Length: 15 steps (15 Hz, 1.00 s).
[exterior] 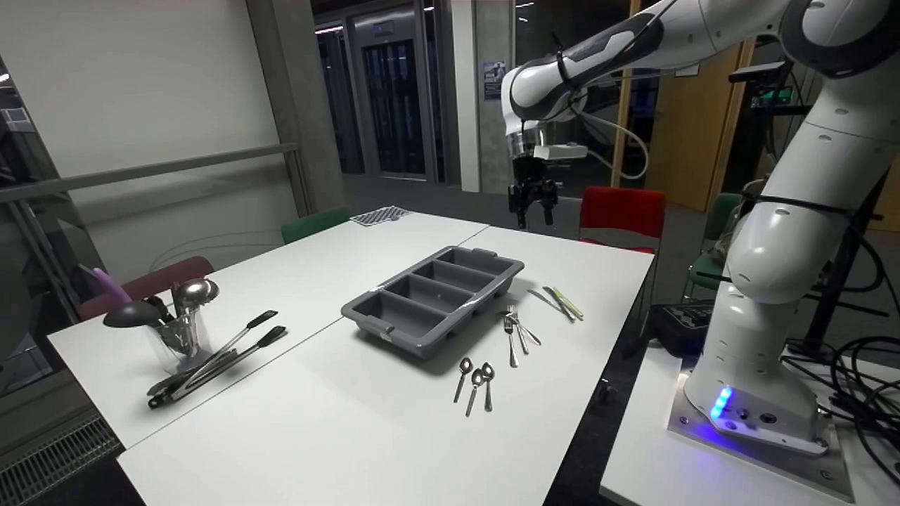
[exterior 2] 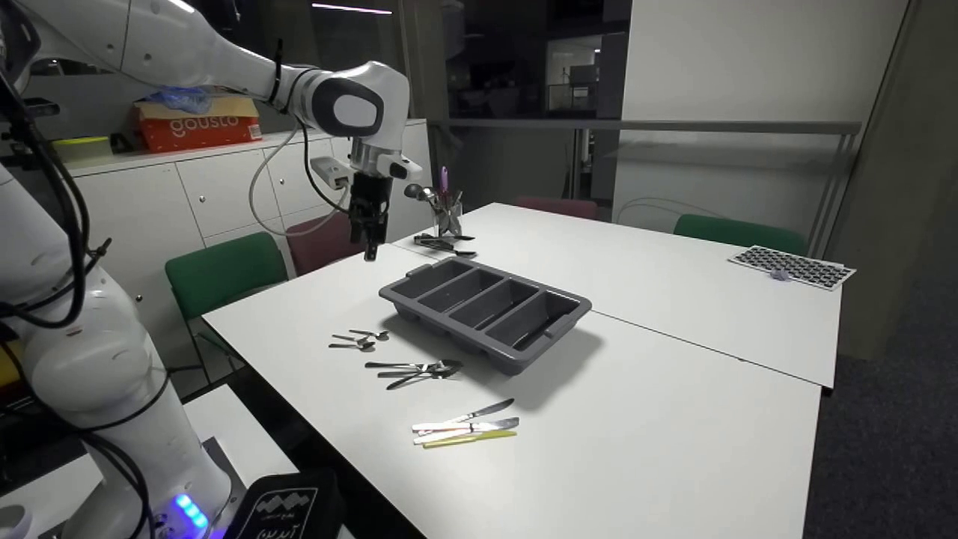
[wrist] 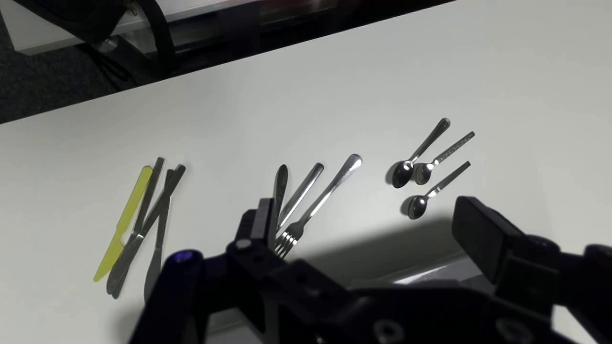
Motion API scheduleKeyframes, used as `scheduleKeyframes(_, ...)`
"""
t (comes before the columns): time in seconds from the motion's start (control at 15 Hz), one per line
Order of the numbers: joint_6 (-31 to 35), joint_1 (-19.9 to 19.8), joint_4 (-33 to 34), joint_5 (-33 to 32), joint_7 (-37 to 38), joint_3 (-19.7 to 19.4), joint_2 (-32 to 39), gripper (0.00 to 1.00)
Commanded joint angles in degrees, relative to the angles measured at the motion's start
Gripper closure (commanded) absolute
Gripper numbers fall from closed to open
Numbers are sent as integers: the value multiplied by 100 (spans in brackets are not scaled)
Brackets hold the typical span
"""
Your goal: Put the fork into the utensil organizer
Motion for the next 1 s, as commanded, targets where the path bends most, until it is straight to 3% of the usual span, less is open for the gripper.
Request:
scheduleKeyframes(0.0, 439, 14, -38, -12, 137, 90, 465, 0)
scheduleKeyframes(0.47, 1312, 153, -156, 69, 144, 195, 1629, 0)
scheduleKeyframes(0.93, 2383, 340, -856, 55, 263, 283, 1823, 0)
